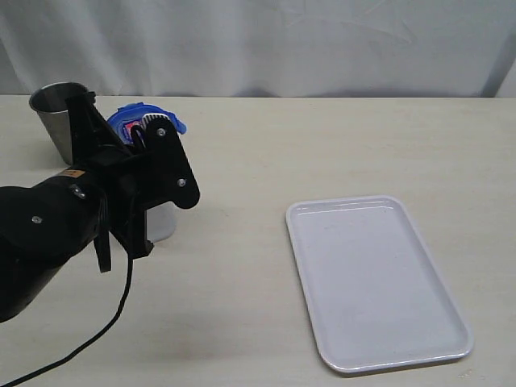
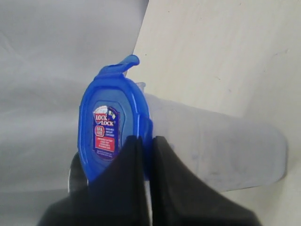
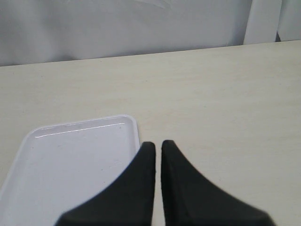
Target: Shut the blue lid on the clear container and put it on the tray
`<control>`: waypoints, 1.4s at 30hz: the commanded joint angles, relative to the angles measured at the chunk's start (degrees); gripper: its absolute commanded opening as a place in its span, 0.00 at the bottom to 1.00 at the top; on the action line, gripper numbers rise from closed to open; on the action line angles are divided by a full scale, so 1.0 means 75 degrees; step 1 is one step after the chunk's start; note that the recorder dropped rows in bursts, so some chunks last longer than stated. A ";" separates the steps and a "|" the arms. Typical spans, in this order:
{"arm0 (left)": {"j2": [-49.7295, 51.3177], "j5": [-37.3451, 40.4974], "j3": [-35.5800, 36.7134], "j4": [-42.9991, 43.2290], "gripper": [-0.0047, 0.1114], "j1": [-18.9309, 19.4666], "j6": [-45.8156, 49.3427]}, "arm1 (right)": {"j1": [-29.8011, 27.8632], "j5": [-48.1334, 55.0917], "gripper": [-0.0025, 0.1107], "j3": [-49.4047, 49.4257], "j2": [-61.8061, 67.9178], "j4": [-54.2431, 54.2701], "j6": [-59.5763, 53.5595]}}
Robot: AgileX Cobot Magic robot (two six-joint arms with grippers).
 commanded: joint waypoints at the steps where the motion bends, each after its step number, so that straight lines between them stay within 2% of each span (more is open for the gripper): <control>1: -0.0058 -0.0002 0.0024 -0.0177 0.04 -0.0020 0.0199 | -0.0027 -0.0052 0.06 0.0011 -0.0019 -0.0004 0.0008; 14: -0.0058 -0.0080 0.0024 -0.0162 0.04 -0.0020 0.0199 | -0.0027 -0.0052 0.06 0.0011 -0.0019 -0.0004 0.0008; 19: -0.0058 -0.0403 0.0024 -0.0162 0.04 -0.0020 0.0199 | -0.0027 -0.0052 0.06 0.0011 -0.0019 -0.0004 0.0008; 32: -0.0058 0.0096 0.0024 -0.0178 0.04 -0.0020 0.0199 | -0.0027 -0.0052 0.06 0.0011 -0.0019 -0.0004 0.0008; 42: -0.0058 -0.0008 0.0024 -0.0351 0.05 -0.0020 0.0199 | -0.0027 -0.0052 0.06 0.0011 -0.0019 -0.0004 0.0008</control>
